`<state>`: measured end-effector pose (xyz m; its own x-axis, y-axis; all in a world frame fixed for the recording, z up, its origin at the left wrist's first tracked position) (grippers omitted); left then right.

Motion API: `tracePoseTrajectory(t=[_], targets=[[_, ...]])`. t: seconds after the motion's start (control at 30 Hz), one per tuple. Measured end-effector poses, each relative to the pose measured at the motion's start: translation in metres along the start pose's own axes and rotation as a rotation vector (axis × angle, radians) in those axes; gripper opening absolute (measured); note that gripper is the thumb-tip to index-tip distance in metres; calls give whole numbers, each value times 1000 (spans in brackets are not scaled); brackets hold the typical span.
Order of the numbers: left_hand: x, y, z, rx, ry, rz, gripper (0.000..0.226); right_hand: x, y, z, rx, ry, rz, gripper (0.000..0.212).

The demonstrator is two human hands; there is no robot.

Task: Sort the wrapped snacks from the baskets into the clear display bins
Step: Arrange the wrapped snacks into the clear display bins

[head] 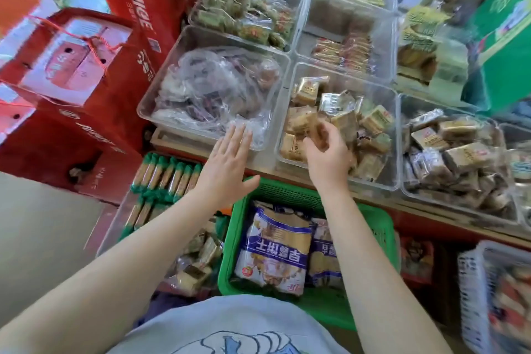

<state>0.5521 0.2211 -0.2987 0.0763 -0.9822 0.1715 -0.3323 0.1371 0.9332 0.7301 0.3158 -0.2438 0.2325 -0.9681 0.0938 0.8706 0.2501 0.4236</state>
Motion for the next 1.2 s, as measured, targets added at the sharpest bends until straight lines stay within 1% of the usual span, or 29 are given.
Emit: tracePoseTrajectory(t=[0.07,0.1,0.13,0.17,0.27,0.3,0.33,0.43,0.5,0.57,0.6,0.63,0.7,0.73,0.77,0.8,0.87,0.93,0.97,1.0,1.03,1.13,1.17,1.2], targets=[[-11,-16,-1,-68,26,122,96,-25,35,15,210,133,-181,40],[-12,-24,-2,-106,34,169,97,-38,44,19,350,182,-232,42],[-13,-31,-1,-143,40,198,100,-52,45,20,487,196,-233,45],[-13,-35,-1,-170,47,209,101,-68,39,13,601,175,-169,47],[-13,-37,0,-182,60,213,103,-94,1,-23,941,90,160,46],[-14,-38,1,-185,60,216,104,-96,-8,-31,1019,80,224,48],[-14,-39,1,-190,58,219,105,-97,-12,-36,1055,69,255,51],[-14,-43,4,-190,52,236,107,-101,-16,-34,1081,12,250,57],[-14,-42,4,-175,47,252,107,-99,-24,-25,1045,21,224,58],[-14,-36,1,-105,27,253,102,-83,-41,-5,959,157,172,47],[-12,-29,2,-10,20,225,97,-68,-51,7,904,264,137,39],[-8,-20,6,104,29,162,90,-48,-60,19,835,378,103,33],[13,-4,29,271,106,-36,73,-2,-77,33,665,551,70,28],[29,-7,47,292,171,-96,64,20,-89,30,595,583,100,26],[45,-18,67,298,246,-98,57,38,-104,21,547,576,168,24],[61,-36,87,301,334,-42,51,53,-122,7,521,540,257,21],[93,-81,116,303,483,193,41,79,-161,-31,533,416,461,18],[117,-117,121,267,497,439,32,102,-192,-68,578,305,634,18],[128,-133,119,254,479,539,32,112,-201,-81,586,262,686,19],[138,-148,116,244,462,626,36,120,-208,-91,587,227,720,20],[148,-163,112,227,442,700,44,127,-212,-99,583,200,736,21],[177,-198,100,124,383,867,81,142,-222,-115,582,134,761,20],[183,-206,98,110,368,874,84,146,-224,-119,579,116,768,19],[185,-210,98,126,373,855,79,148,-225,-120,576,102,773,18]])
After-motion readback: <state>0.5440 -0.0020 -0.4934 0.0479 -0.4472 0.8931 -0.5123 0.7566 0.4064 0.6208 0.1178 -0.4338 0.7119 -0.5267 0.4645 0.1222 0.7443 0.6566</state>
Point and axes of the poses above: each hand's wrist, its own x-axis away from the middle knuckle, its own y-axis out of the back of the hand, z = x × y, the point moved 10 cm from there along -x, towards the middle knuckle, and after that the axes turned 7 degrees about z, right-handed, at the moved point
